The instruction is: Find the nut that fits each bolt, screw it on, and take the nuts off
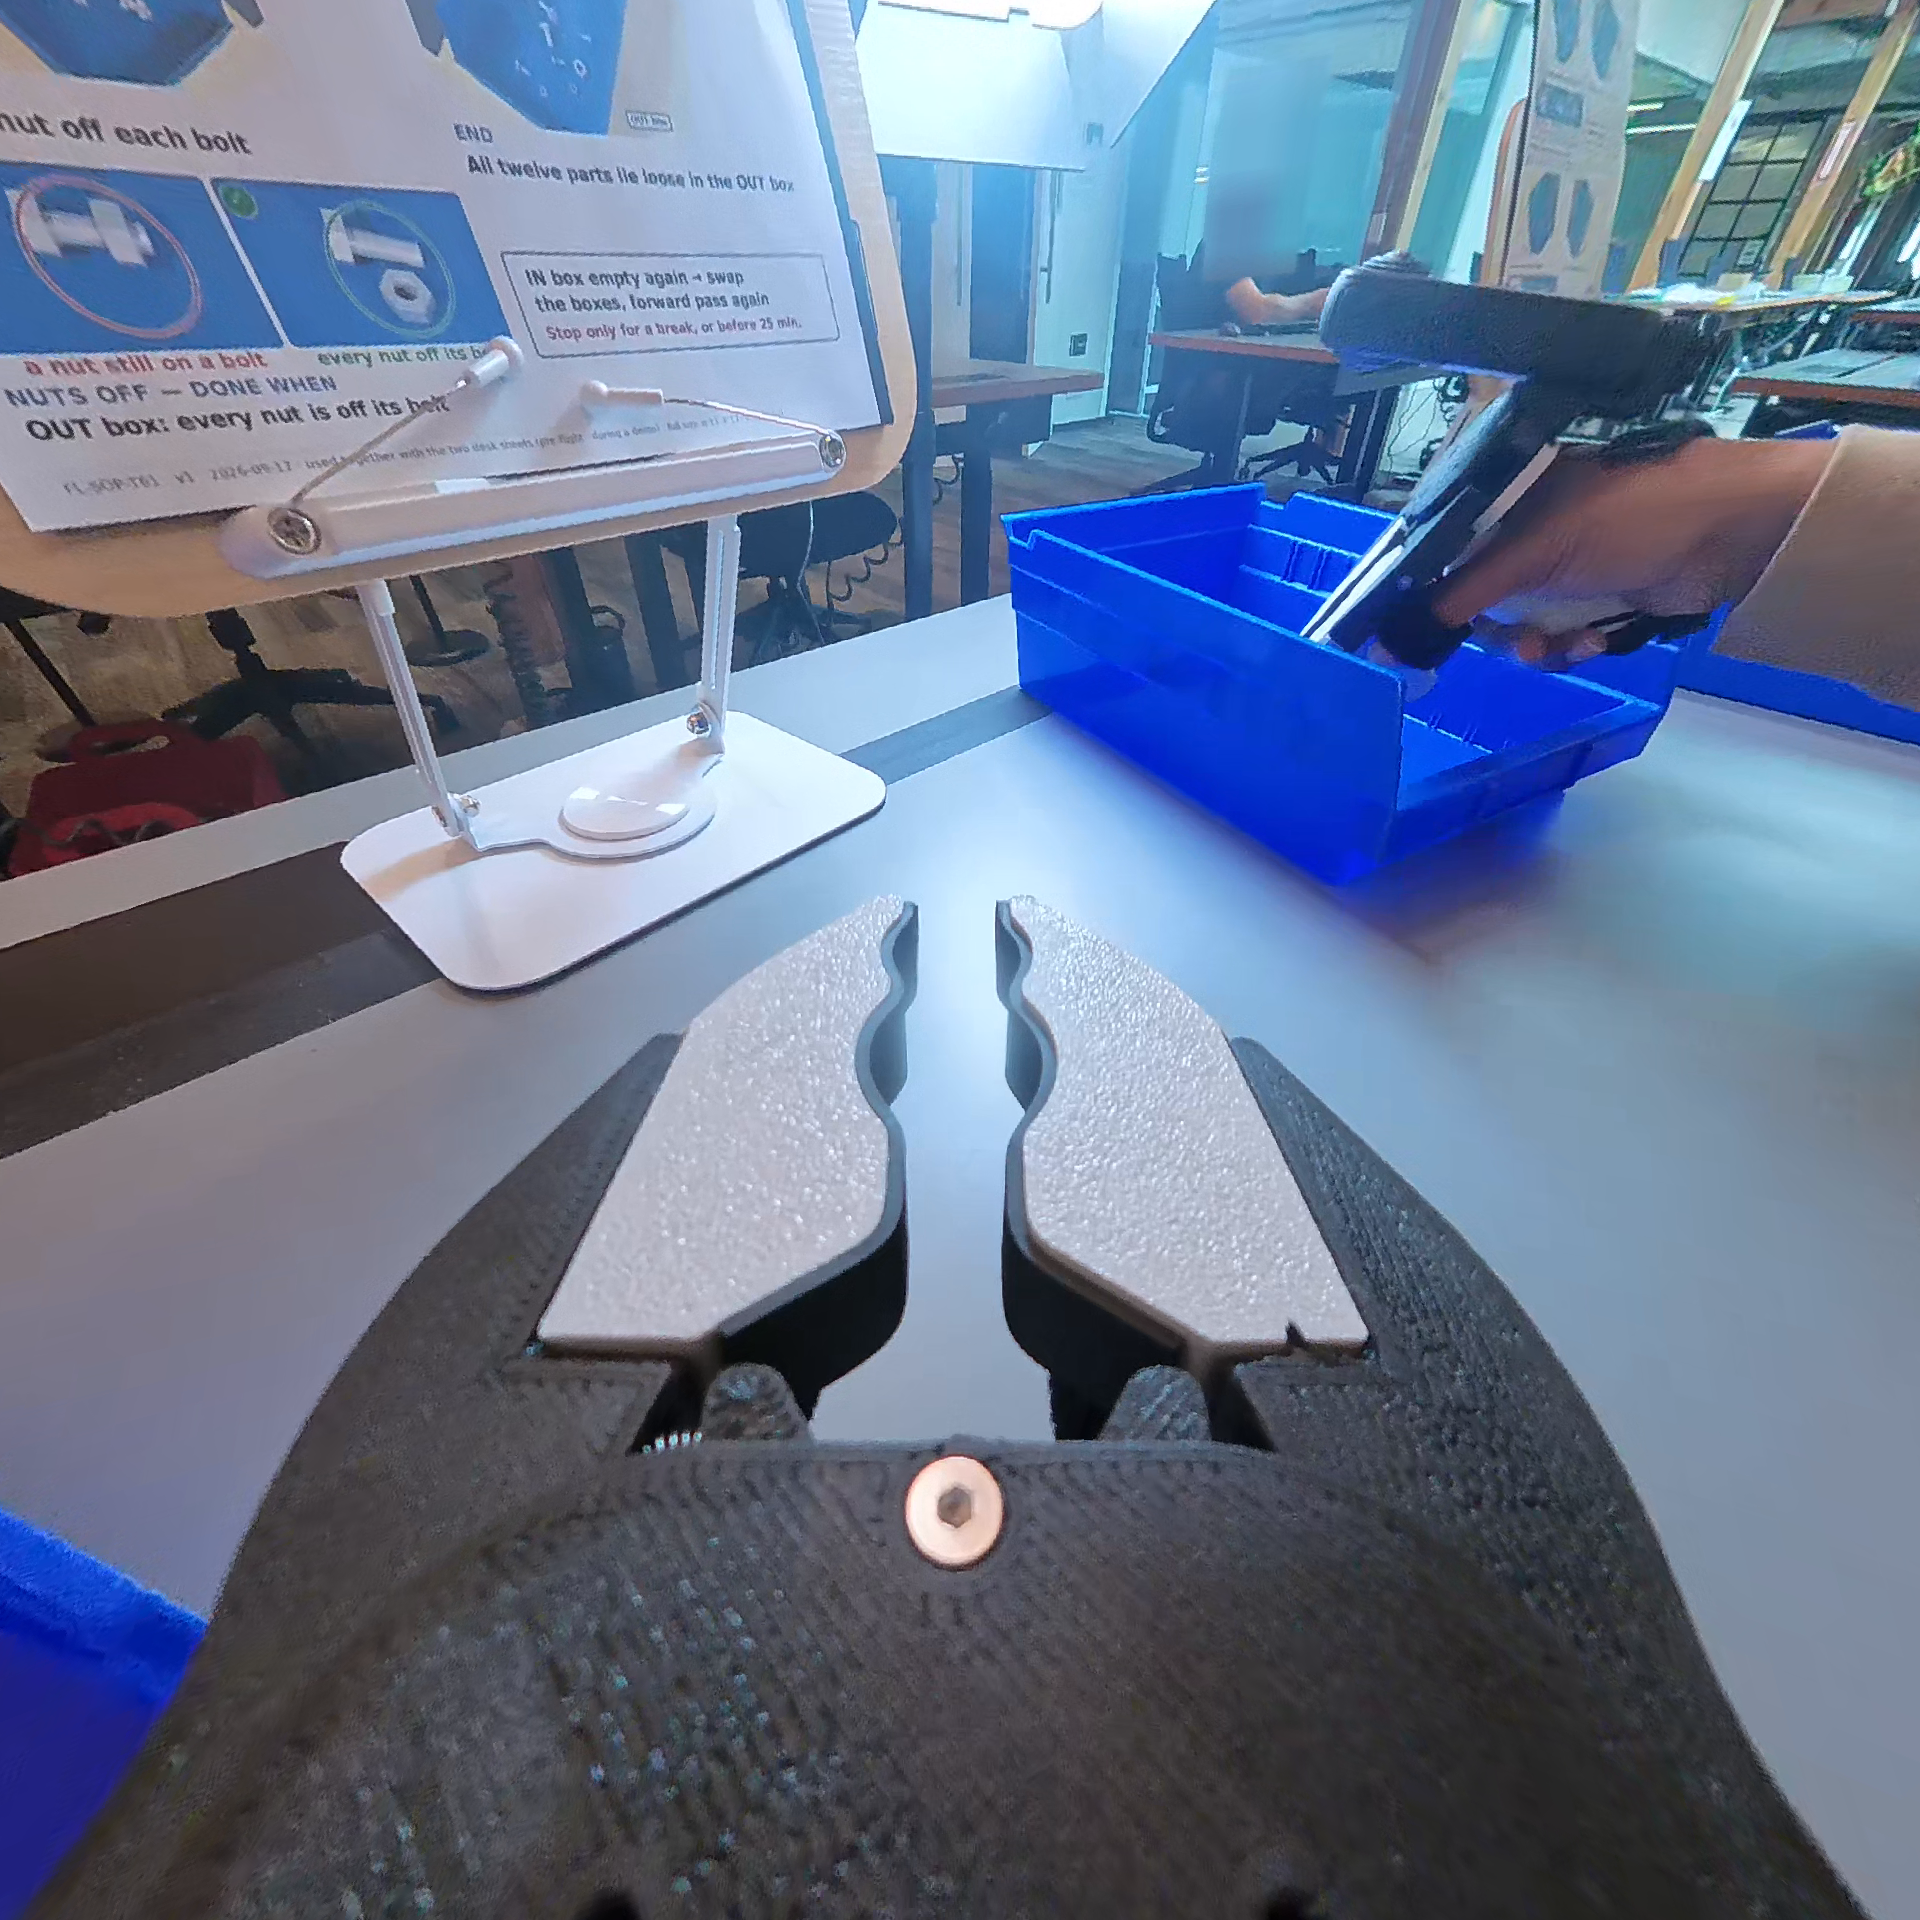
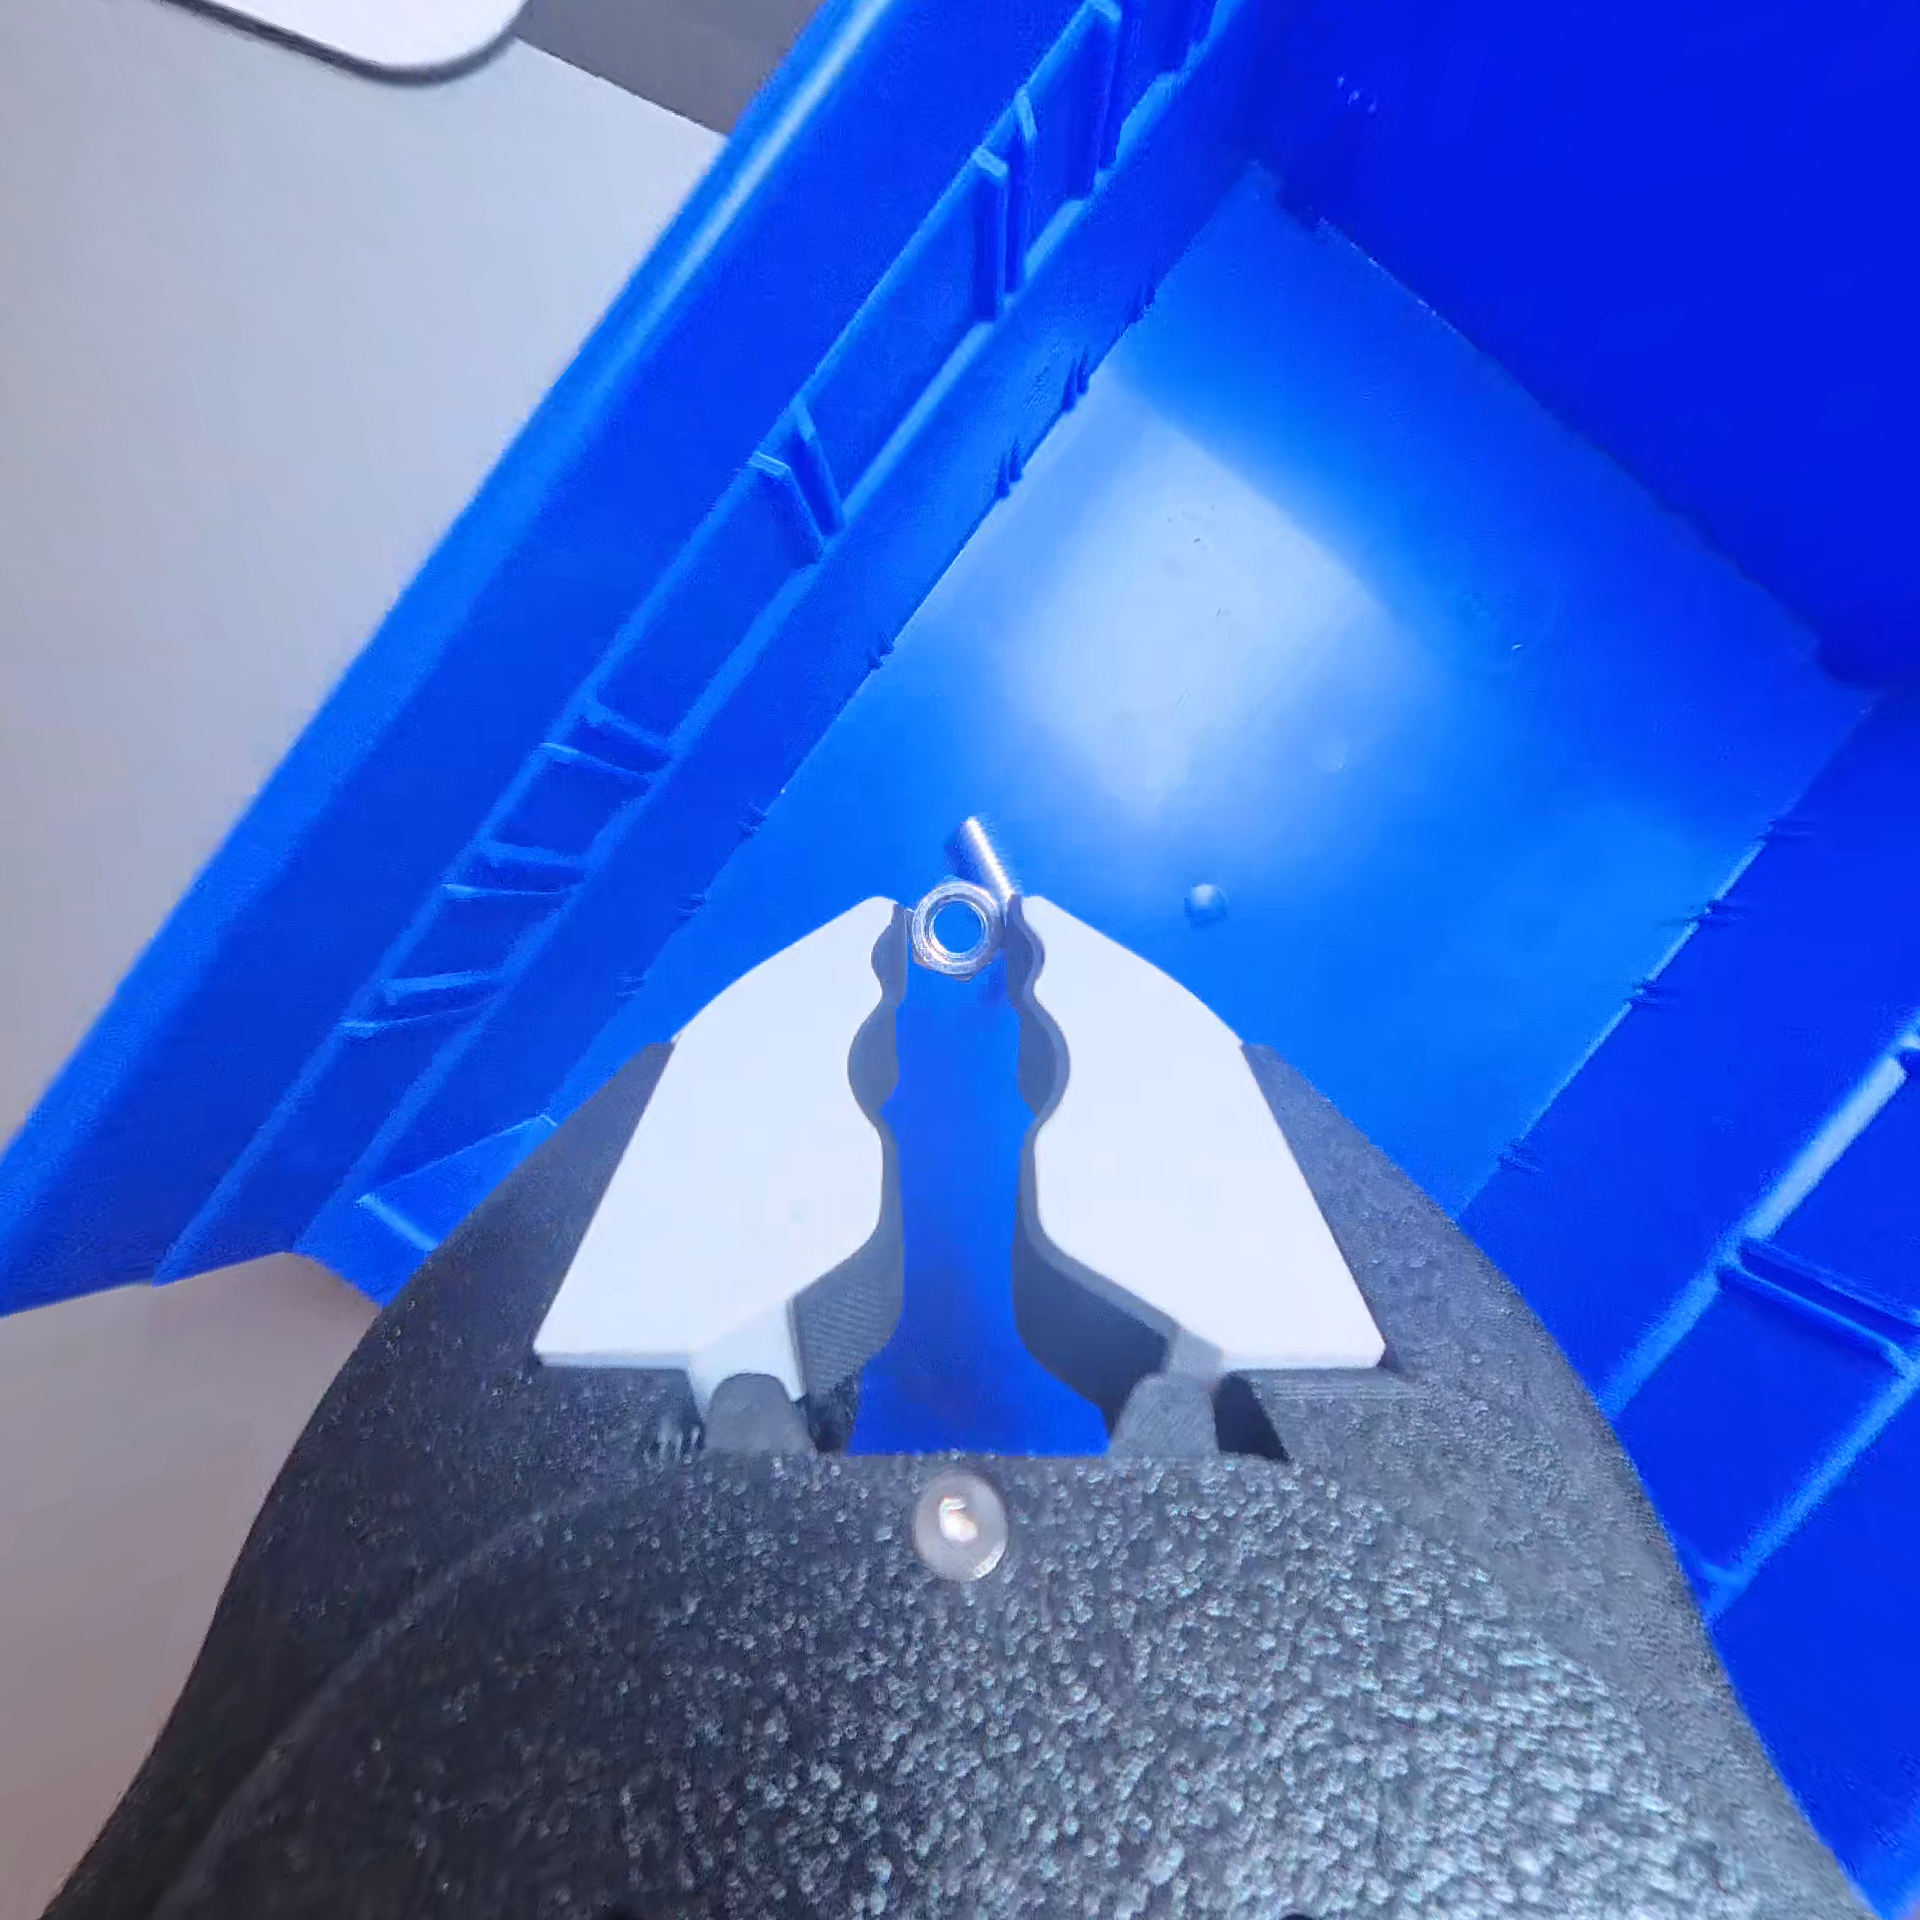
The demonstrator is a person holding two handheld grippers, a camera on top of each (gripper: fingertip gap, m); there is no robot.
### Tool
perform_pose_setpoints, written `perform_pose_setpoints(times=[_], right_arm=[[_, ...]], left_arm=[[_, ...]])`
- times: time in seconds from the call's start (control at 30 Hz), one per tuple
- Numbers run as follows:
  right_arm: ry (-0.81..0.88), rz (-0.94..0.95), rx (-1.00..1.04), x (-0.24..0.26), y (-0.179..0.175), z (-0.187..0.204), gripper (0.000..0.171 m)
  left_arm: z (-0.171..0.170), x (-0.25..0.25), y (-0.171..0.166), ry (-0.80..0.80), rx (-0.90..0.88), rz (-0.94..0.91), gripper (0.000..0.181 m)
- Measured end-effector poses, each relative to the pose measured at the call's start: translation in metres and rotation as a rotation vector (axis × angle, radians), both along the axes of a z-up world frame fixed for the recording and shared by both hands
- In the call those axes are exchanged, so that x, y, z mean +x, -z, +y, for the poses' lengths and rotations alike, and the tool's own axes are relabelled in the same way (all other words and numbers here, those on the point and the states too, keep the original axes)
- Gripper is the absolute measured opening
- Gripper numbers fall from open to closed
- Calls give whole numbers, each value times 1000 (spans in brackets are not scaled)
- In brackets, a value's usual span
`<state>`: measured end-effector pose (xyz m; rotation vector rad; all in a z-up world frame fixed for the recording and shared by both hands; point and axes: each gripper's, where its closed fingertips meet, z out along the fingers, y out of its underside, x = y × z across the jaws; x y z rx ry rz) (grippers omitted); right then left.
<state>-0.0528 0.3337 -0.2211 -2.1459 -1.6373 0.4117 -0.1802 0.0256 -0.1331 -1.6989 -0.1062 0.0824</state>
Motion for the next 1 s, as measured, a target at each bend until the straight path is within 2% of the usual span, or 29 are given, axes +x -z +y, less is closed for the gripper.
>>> perform_pose_setpoints(times=[0.13,0.3,0.37,0.47,0.6,0.7,0.77,0.87,1.0], right_arm=[[-35,17,-68,-5,14,-6,18],[-79,-54,-80,-2,35,-14,19],[-84,-35,-72,-4,35,-15,24],[-92,92,-46,-11,8,-17,32],[-120,397,93,-17,-70,-22,36],[-145,636,168,-8,-129,-40,36],[-172,743,198,3,-155,-59,36],[-223,816,213,20,-166,-90,38],[-309,818,168,39,-146,-134,39]], left_arm=[[2,-1,5,1,-15,-1,14],[2,-4,7,-9,-19,-5,15],[1,-5,4,-13,-16,-2,15],[-7,-11,-16,-40,23,24,17],[-29,-30,-55,-94,100,59,17],[-51,-61,-76,-164,123,60,17],[-69,-88,-84,-219,115,46,17],[-93,-135,-80,-302,16,36,19],[-120,-192,-28,-336,-354,-49,21]])
